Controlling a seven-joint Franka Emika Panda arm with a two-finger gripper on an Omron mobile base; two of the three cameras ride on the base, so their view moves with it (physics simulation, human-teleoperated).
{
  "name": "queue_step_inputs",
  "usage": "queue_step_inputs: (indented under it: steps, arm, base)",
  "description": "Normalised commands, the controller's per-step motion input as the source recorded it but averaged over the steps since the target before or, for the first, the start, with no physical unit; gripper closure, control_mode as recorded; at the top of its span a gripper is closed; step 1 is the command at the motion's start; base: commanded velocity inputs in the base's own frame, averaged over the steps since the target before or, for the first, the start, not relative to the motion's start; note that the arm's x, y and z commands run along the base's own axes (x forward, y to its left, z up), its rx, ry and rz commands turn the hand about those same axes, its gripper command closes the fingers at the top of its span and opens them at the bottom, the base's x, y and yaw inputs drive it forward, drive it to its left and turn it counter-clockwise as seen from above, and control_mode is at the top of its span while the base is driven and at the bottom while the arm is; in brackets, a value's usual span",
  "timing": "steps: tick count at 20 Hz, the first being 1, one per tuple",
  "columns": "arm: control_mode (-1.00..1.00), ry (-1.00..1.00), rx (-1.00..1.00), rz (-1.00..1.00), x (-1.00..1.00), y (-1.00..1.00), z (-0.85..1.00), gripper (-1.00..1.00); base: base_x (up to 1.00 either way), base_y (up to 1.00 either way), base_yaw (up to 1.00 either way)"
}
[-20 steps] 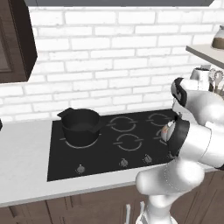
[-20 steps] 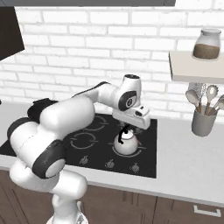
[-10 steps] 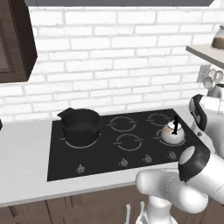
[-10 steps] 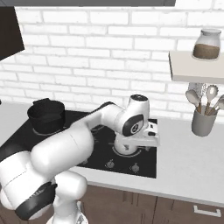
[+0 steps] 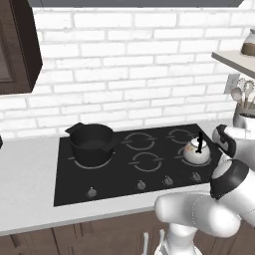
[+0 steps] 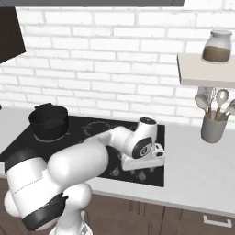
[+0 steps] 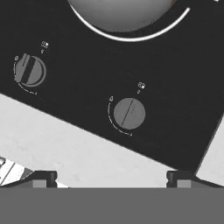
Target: Pick the kettle from the counter and place it on a stove burner. Then turn the burner on.
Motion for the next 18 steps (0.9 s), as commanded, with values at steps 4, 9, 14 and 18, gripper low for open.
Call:
queue_step_inputs:
  steps: [4,9,14,18]
  arm:
    - [-1.00,0.05,0.09,0.07,0.04,0.00,-0.25,-1.00]
    - [-1.00,0.00,0.01,0.00,0.42,0.05,-0.10,-1.00]
    - [-1.00,0.02,0.06,-0.05,0.34,0.00,-0.24,-1.00]
    - [-1.00,0.03,0.02,-0.07,0.08,0.00,-0.49,-1.00]
  base:
    - [0.00,0.00,0.00]
    - [0.00,0.00,0.00]
    - [0.00,0.00,0.00]
    - [0.00,0.00,0.00]
